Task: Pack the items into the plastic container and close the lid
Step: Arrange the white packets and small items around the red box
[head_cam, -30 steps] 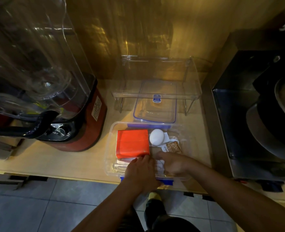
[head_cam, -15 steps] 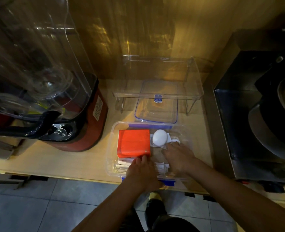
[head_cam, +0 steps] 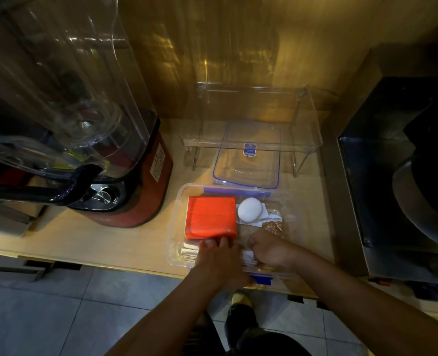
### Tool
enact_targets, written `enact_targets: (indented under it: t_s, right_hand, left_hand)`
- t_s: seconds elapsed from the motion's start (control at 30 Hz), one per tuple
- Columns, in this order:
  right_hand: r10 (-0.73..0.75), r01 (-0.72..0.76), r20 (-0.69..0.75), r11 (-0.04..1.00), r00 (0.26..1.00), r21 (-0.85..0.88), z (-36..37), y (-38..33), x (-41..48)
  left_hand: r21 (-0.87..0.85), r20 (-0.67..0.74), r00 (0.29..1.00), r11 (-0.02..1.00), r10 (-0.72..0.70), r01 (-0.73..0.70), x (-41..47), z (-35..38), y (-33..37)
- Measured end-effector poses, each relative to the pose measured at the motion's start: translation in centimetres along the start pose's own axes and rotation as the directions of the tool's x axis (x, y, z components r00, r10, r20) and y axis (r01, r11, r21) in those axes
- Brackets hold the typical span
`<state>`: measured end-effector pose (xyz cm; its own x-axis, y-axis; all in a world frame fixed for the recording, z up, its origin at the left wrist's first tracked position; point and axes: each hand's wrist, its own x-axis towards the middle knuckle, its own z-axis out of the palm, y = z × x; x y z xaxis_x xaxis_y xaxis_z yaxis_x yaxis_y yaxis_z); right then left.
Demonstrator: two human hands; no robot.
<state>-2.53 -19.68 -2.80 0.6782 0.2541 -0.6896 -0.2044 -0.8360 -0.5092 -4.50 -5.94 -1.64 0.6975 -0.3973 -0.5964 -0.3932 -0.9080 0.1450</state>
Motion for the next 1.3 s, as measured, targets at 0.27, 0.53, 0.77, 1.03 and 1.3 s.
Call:
enact_targets:
  t_s: [0.27, 0.53, 0.77, 1.03, 1.3]
  right_hand:
    - [0.106, -0.109, 0.037, 0.992, 0.994, 0.065, -0.2, 0.1, -0.4]
    - [0.059, -0.058, 0.004, 0.997, 0.998, -0.047, -0.4, -0.4, -0.4]
    - [0.029, -0.028, 0.072, 0.999, 0.997, -0.018, -0.3, -0.8, -0.4]
    - [0.067, -0.067, -0.014, 0.998, 0.998, 0.015, -0.1, -0.2, -0.4]
    - [-0.056, 0.071, -0.108, 0.987, 0.993, 0.144, 0.5, -0.2, 0.1]
  left_hand:
    - [-0.047, 0.001, 0.999, 0.998, 0.038, -0.038, -0.6, -0.4, -0.5]
    - [-0.062, -0.084, 0.995, 0.997, 0.043, -0.049, -0.6, 0.0, -0.6]
    - [-0.082, -0.092, 0.994, 0.995, 0.056, -0.064, -0.6, 0.1, -0.7]
    - [-0.065, -0.083, 0.996, 0.997, 0.041, -0.047, -0.9, 0.0, -0.7]
    - [-0.036, 0.058, 0.984, 0.985, -0.169, 0.172, -1.9, -0.6, -3.1]
